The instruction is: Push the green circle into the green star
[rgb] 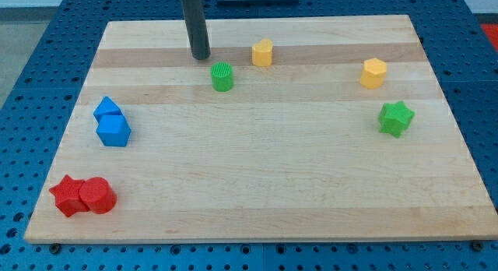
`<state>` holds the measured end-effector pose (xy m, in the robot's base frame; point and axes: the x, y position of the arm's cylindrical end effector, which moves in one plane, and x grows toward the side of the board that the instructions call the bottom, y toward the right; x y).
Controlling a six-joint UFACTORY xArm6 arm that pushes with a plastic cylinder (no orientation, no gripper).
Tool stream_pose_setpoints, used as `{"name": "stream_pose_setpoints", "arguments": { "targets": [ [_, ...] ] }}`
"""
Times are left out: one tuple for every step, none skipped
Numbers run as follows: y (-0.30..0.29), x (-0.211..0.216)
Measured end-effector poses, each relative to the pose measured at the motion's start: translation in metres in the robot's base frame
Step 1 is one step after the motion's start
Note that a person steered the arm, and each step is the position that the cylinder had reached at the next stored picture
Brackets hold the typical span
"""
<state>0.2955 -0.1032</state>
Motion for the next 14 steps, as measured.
{"name": "stream_pose_setpoints", "arguments": {
  "targets": [
    [0.031,0.036],
    [0.063,0.077],
    [0.109,0.117],
    [0.142,0.147],
    [0.14,0.127],
    [0.11,0.071],
    [0.073,0.091],
    [0.073,0.17],
    [0.073,0.17],
    [0.073,0.17],
    [0.073,0.174],
    [0.074,0.174],
    [0.083,0.174],
    [0.11,0.174]
  ]
}}
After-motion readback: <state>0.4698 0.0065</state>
